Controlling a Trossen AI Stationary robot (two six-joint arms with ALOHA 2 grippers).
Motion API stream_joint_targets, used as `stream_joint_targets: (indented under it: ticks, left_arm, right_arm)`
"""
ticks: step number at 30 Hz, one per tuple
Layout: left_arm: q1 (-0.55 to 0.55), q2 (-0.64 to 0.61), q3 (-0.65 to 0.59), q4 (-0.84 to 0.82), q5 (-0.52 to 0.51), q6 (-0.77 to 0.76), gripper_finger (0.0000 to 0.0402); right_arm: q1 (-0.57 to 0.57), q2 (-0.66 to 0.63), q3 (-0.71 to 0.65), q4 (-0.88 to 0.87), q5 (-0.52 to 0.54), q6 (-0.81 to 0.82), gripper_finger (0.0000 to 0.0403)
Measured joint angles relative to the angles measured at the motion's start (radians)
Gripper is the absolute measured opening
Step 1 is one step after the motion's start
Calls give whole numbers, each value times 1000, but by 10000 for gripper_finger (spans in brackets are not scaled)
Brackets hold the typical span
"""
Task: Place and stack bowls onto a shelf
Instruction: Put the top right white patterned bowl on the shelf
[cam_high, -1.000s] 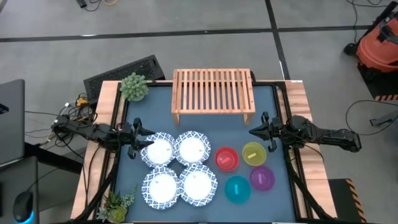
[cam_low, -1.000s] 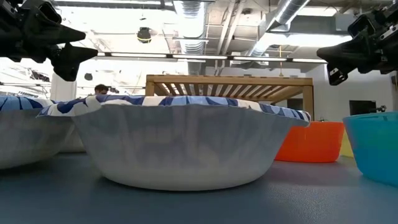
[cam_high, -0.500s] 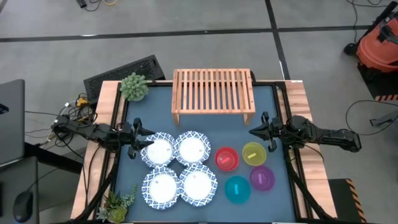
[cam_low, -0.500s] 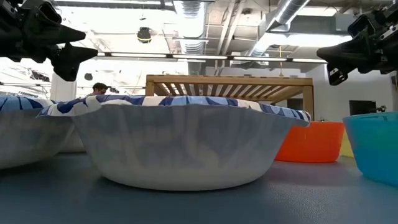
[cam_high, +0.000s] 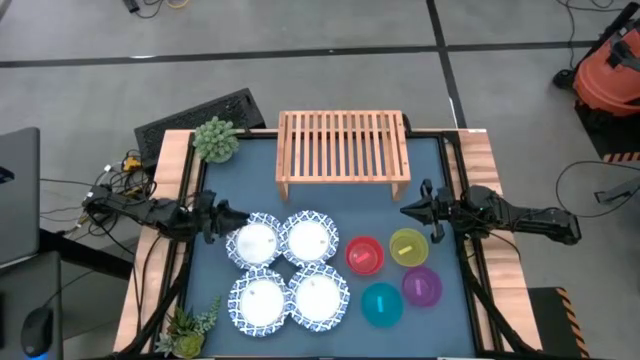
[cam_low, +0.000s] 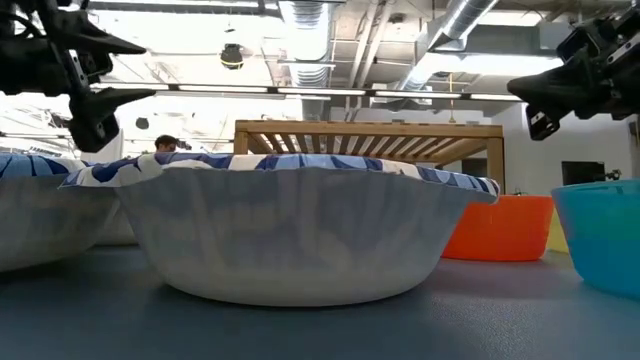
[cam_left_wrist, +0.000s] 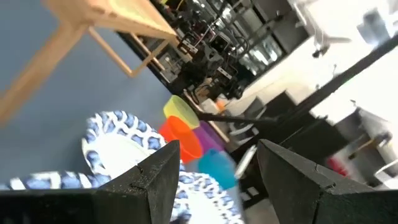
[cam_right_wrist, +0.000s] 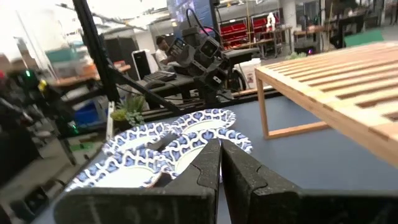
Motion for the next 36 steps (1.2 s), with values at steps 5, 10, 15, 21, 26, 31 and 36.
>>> stream_joint_targets:
  ticks: [5,10,15,21,26,31,36]
  left_arm:
    - [0,0,0,-1,-107,-17,201]
    - [0,0,0,1,-212,-22,201]
    - [0,0,0,2,-291,10,201]
    - [0,0,0,24,-394,-138,201]
    - [0,0,4,209,-382,-164,201]
    - [0,6,50,426,-380,37,201]
    - [0,73,152,551,-363,185,201]
  right_arm:
    - [0,0,0,1,0,175,42]
    - [0,0,0,4,0,280,42]
    - [0,0,-1,18,3,284,42]
    - [-14,0,-1,137,44,441,42]
    - [-14,0,13,313,54,507,42]
    - [-14,0,96,421,116,400,42]
    - [-14,36,251,375,179,231,42]
